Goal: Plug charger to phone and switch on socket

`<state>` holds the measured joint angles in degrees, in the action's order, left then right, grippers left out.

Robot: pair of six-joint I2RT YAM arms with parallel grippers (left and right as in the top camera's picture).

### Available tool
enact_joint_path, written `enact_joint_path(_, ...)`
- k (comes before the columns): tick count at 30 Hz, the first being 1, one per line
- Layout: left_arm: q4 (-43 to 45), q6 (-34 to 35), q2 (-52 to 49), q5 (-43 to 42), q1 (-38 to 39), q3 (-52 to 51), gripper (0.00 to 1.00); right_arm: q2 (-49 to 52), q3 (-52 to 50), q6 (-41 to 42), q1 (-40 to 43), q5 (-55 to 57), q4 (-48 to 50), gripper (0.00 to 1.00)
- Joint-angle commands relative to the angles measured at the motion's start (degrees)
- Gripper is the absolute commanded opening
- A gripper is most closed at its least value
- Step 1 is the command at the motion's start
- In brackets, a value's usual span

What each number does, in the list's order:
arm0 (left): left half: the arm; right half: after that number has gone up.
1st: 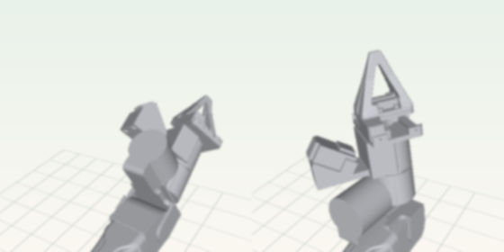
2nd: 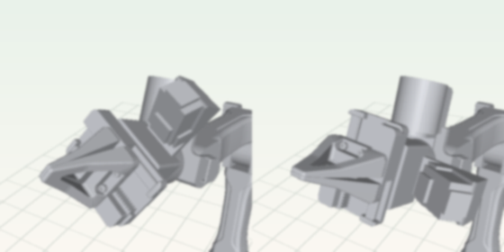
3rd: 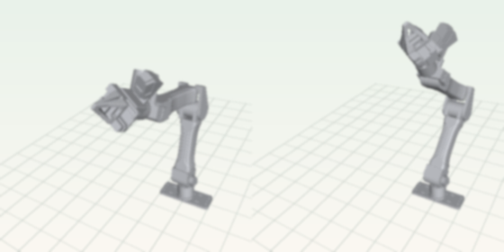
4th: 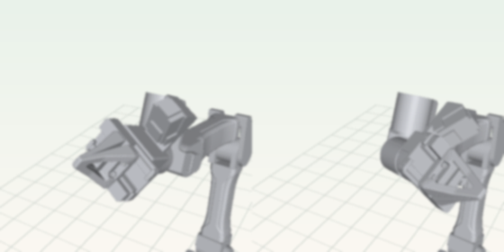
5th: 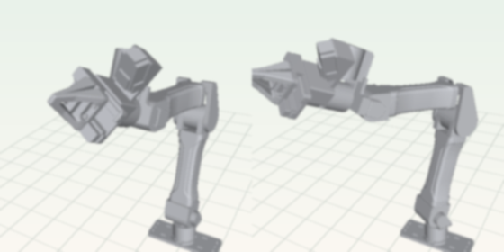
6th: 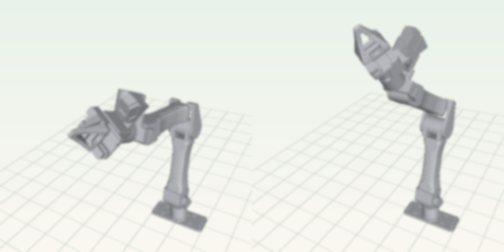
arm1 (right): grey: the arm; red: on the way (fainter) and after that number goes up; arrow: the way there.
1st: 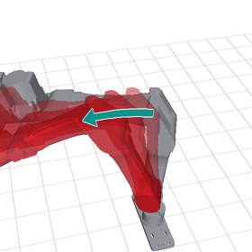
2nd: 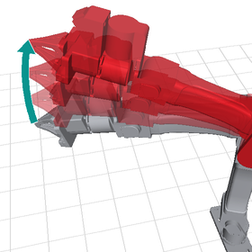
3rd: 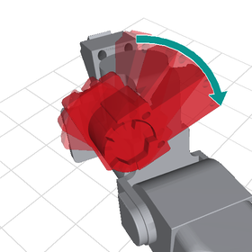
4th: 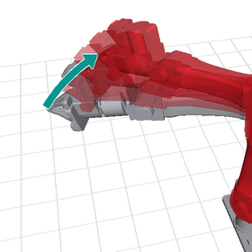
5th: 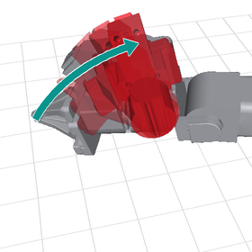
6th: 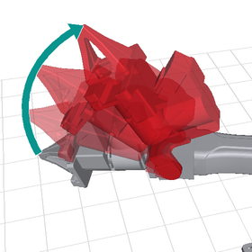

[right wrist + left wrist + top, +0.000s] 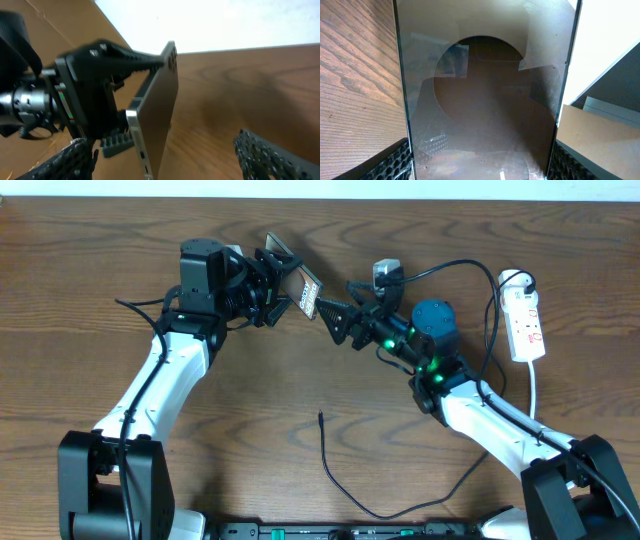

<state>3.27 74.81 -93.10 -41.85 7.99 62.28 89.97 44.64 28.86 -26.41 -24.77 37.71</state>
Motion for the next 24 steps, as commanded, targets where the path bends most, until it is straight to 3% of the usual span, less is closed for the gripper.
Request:
enact_joint_path(1, 0.90, -0.09, 1.36, -1.20, -0.11, 0.76, 0.07, 0.28, 0.72, -3.54, -1.66, 0.39, -1.57, 0.89)
enact_joint_path(11, 0.92, -0.11, 1.36, -1.14, 3.21, 0.76, 0.08, 0.28, 0.72, -5.79, -3.37, 0.50, -1.49, 0.89)
enact_joint_path(24, 0.92, -0.09, 1.36, -2.75, 4.37, 0.76, 0.07, 0.28, 0.72, -4.26, -3.37, 2.62, -1.55, 0.75)
